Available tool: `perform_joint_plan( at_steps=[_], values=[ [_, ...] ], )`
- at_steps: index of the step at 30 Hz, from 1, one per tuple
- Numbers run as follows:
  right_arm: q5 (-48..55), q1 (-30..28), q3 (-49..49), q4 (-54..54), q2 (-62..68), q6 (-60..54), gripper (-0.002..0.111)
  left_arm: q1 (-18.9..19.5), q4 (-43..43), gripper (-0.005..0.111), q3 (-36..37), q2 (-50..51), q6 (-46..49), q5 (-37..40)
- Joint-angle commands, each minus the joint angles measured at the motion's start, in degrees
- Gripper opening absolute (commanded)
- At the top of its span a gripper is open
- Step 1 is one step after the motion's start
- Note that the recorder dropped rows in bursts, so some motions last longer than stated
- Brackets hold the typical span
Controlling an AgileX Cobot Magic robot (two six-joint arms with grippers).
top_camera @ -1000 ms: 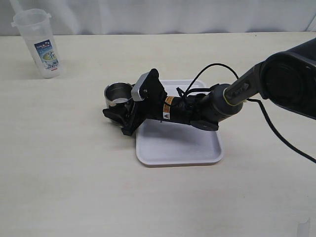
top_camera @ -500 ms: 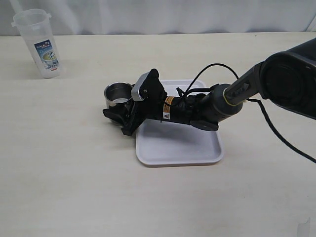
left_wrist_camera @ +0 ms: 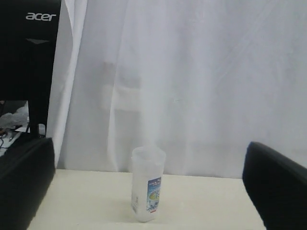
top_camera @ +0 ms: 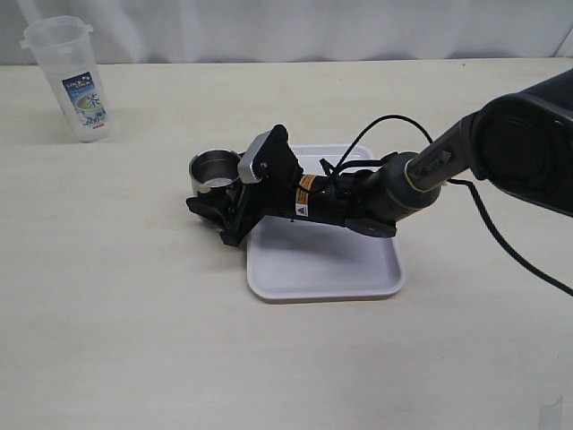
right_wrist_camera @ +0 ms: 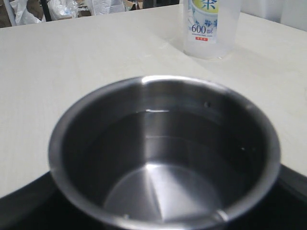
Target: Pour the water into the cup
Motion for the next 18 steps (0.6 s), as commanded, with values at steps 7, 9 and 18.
perform_joint_plan(
  at_steps=[7, 9, 18],
  values=[
    [1.8, 0.0, 0.3, -0.4, -0.2, 0.0, 0.004, -0.2, 0.4, 0.103, 0.8, -0.2, 3.1, -0.1],
    [1.8, 0.0, 0.3, -0.4, -0.2, 0.0, 0.004, -0.2, 0.4, 0.103, 1.9, -0.2, 3.1, -0.8],
    [1.8, 0.0, 0.3, -0.4, -0.2, 0.0, 0.004, -0.2, 0.9, 0.103, 9.3, -0.2, 3.1, -6.1]
  ],
)
